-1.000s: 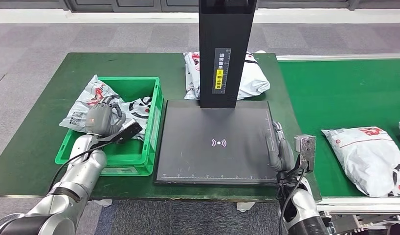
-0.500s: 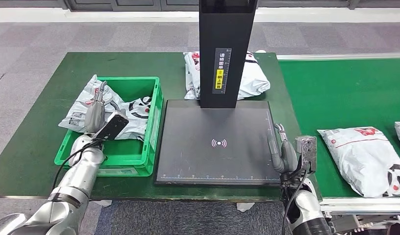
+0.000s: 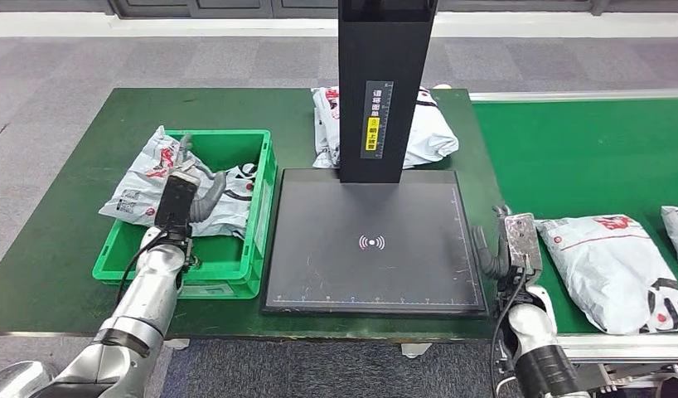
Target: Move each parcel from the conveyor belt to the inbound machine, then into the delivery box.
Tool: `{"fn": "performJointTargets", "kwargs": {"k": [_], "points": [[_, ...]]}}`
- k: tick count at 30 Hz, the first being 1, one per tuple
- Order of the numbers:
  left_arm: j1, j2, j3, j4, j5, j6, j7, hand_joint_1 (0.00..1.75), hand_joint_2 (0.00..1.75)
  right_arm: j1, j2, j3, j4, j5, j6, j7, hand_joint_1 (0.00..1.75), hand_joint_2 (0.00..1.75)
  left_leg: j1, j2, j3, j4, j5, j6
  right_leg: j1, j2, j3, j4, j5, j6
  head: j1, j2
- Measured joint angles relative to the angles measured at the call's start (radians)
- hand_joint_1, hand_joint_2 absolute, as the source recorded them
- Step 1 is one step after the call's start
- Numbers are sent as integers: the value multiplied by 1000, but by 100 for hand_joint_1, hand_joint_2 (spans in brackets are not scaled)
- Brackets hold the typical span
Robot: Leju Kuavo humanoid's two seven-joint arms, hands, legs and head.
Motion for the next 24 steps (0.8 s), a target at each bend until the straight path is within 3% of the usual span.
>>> {"fn": "performJointTargets", "kwargs": {"k": [1,5,6,10,18,23,24], "points": [[-3,-12,-21,6,6,7,10,0,0,-17,-7,-1,24,26,-17,8,0,0,0,0,0,0,0,0,0,0,0,0,0,0,0,0],[-24,-59,-104,53,-1,54,79,0,175,-82,-24,-21,118,144,-121,45,0,175,-1,0,0,1,-1,1,-1,0,0,0,0,1,0,0],[-31,-71,-123,72,-11,66,103,0,175,-97,-27,-28,142,175,-148,63,0,175,-1,0,0,1,-1,1,-1,0,0,0,0,1,0,0],[-62,-118,-194,147,-43,85,154,0,0,-141,-48,-61,232,305,-226,160,0,175,-1,-1,-1,1,-1,1,-1,0,0,0,0,1,0,0],[-121,-188,-257,233,-22,28,171,0,0,-185,-126,-133,407,553,-316,301,0,175,-1,0,-1,1,-2,3,-1,-1,0,0,0,1,0,0],[-140,-207,-260,256,-9,13,170,0,0,-199,-154,-151,471,580,-322,311,0,175,-1,0,-1,1,-2,3,-1,-1,-1,0,0,1,0,0],[-141,-209,-260,259,-9,12,170,0,44,-201,-156,-152,478,581,-322,311,0,175,-1,0,-1,1,-2,3,-1,-1,-1,0,0,1,0,0]]}}
